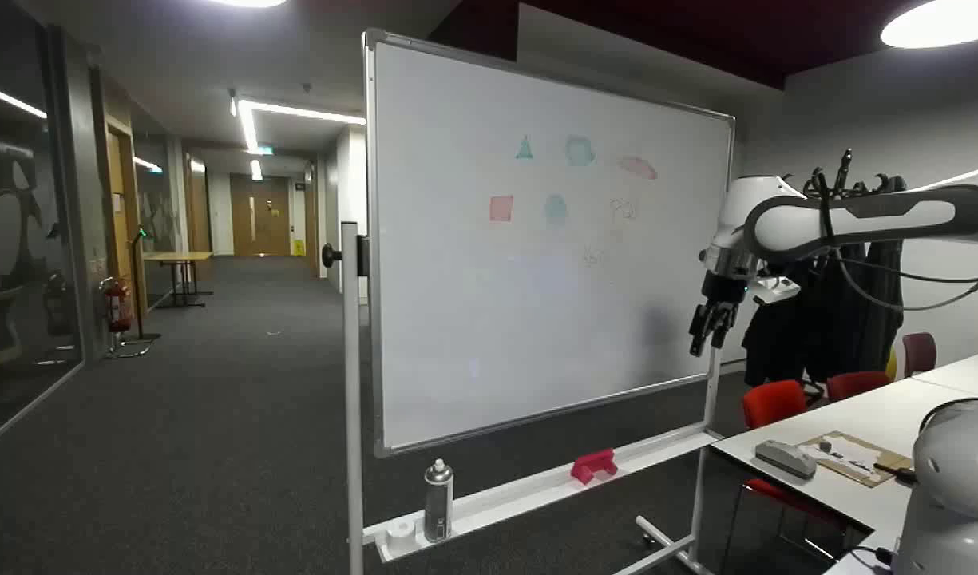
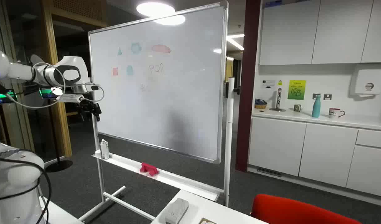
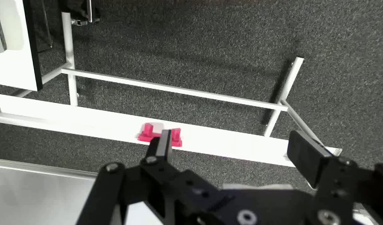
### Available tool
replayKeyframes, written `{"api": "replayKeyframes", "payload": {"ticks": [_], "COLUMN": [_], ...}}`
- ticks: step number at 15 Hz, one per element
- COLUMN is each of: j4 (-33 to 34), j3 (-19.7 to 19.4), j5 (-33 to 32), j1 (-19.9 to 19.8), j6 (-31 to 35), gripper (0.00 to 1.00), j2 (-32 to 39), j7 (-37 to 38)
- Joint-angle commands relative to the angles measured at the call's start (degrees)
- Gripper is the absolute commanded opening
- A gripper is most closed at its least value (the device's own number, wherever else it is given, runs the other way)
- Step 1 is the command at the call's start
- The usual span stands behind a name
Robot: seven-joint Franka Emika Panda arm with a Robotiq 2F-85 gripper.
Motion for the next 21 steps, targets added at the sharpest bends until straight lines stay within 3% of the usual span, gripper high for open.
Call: {"api": "replayKeyframes", "payload": {"ticks": [1, 11, 14, 20, 21], "j4": [0.1, 1.9, 3.4, 5.0, 3.9], "j3": [0.2, -0.8, -4.2, -14.6, -12.2], "j5": [0.1, 0.4, 0.4, 8.7, 6.0], "j1": [-0.2, -1.8, -5.1, -9.9, -10.1], "j6": [-0.1, 0.3, 1.2, 1.1, 0.6], "gripper": [1.00, 1.00, 1.00, 1.00, 1.00], "j2": [0.0, 2.8, 5.2, 9.6, 7.9], "j7": [-0.1, 1.6, 2.3, 1.8, 1.4]}}
